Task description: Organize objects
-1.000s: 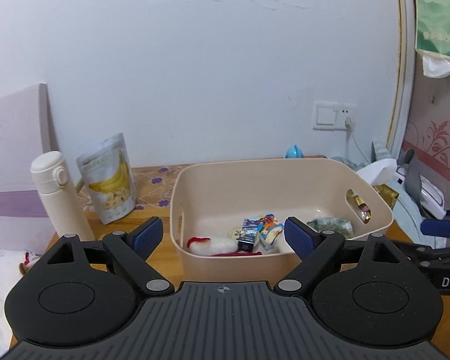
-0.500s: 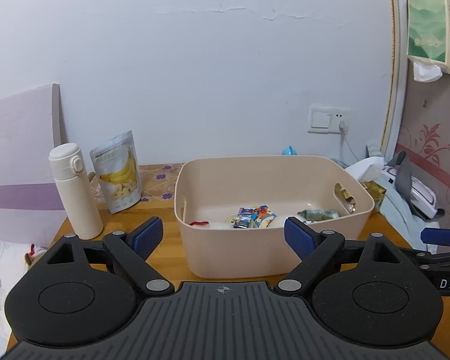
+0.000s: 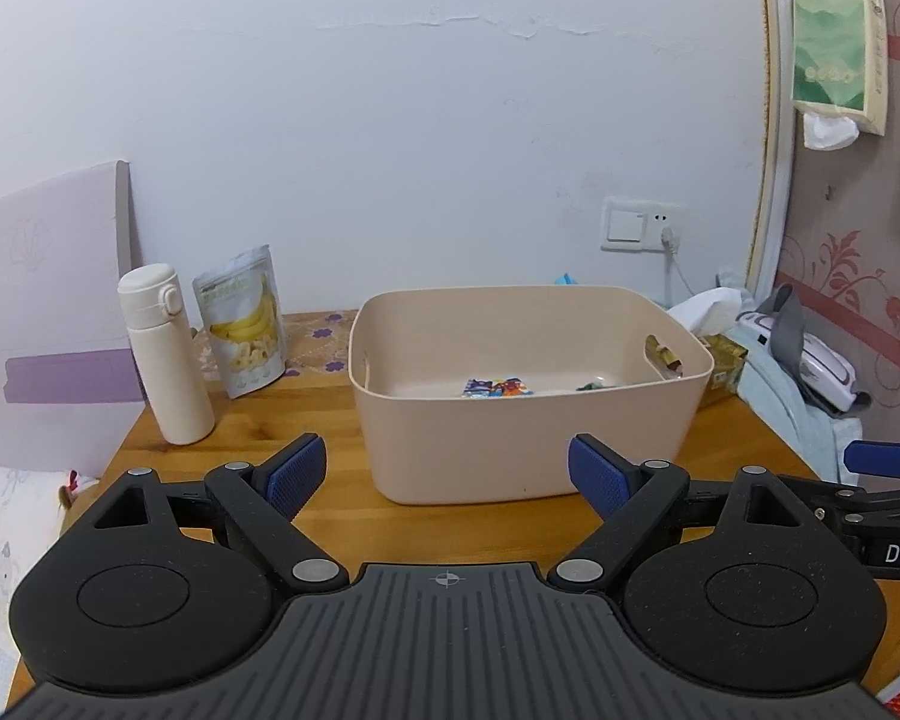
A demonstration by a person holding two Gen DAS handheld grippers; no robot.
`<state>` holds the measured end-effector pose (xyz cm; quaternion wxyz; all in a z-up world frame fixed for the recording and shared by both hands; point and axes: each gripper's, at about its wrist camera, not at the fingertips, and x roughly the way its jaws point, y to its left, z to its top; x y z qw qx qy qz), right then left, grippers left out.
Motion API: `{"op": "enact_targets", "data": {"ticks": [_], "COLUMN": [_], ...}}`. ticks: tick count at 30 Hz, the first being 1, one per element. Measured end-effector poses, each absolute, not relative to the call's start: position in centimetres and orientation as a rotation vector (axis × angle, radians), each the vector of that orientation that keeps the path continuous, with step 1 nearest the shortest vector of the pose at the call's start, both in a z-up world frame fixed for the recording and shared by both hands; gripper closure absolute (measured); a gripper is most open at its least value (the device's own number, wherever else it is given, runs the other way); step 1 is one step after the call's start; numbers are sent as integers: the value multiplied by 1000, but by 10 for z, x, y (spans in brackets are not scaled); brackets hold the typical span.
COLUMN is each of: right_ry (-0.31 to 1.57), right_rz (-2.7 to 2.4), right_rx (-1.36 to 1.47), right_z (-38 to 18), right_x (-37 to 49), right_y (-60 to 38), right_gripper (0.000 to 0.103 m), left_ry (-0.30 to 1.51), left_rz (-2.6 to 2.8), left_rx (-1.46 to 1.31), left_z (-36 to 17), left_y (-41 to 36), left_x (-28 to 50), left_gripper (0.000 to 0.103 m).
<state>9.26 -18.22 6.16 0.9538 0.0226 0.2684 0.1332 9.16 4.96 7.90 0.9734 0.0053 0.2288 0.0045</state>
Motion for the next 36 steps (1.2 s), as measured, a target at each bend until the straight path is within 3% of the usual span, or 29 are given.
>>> {"op": "enact_targets", "data": {"ticks": [36], "right_ry": [507], "right_rz": [254], "right_rx": [10], "right_z": [51], "right_x": [10], "right_y": [-174], "right_gripper": [14], "left_ry": [522], "left_rz": [-4], "left_rx": [-40], "left_z": [48], "left_y": [57], "left_x": [12], "left_gripper": [13]}}
